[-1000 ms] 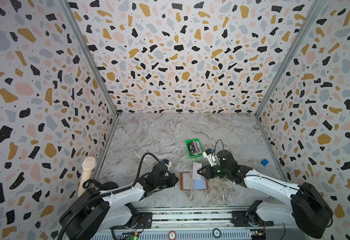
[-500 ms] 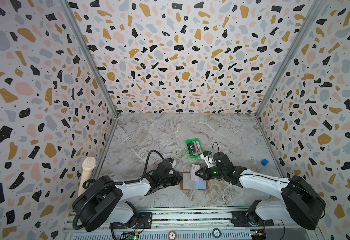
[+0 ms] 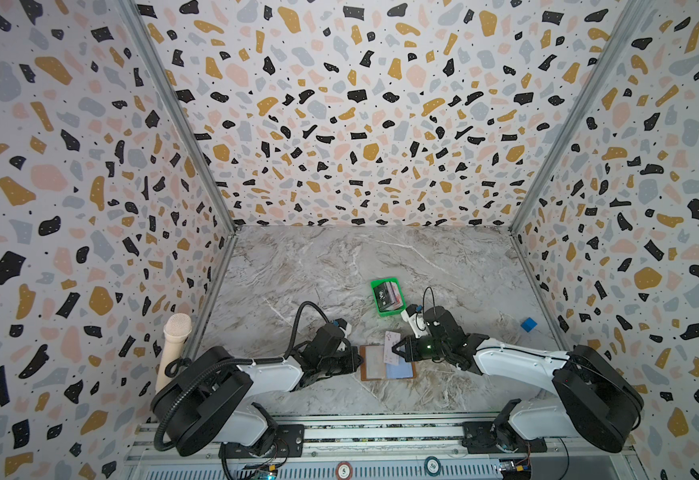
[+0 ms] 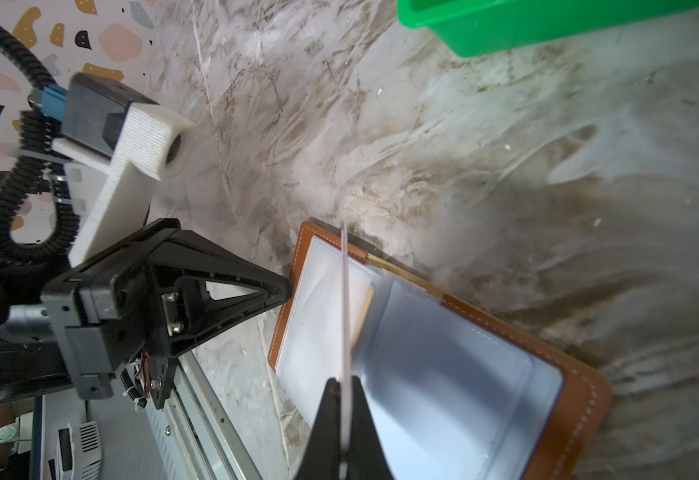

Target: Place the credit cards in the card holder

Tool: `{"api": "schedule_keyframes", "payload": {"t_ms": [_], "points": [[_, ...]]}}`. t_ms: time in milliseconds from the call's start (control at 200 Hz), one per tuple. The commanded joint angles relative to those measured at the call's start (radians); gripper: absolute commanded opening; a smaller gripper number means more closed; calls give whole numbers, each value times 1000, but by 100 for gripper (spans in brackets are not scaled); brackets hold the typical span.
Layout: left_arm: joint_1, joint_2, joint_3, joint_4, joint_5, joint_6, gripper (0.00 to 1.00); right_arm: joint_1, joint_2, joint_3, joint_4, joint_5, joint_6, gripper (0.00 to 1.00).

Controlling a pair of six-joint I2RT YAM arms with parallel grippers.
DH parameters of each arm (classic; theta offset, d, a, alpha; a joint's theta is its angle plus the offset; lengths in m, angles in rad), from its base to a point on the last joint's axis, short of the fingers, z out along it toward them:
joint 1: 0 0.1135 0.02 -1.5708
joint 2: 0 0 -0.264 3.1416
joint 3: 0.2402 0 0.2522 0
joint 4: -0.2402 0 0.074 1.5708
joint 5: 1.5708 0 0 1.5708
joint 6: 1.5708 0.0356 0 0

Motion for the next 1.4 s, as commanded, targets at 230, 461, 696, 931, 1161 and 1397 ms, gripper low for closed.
{"api": "schedule_keyframes", "payload": {"t_ms": [230,461,696,931,1161,1397], "points": [[-5,10,-19,-39,0,19,0,0,-1,-2,-15,33,0,0],[-5,5,-27,-33,5,15,0,0,28,-11,18,9,23,0],[-5,13,-36,-18,14,1,0,0,27,-23,23,-7,64,0],[-3,-43,-13,-56,9,4,0,1,13,-20,-8,10,59,0],[-3,-85,55,-92,7,11,0,0,21,-19,-8,11,53,0],[-13,-32,58,6,53,-1,0,0,17,-17,-8,9,51,0]]}}
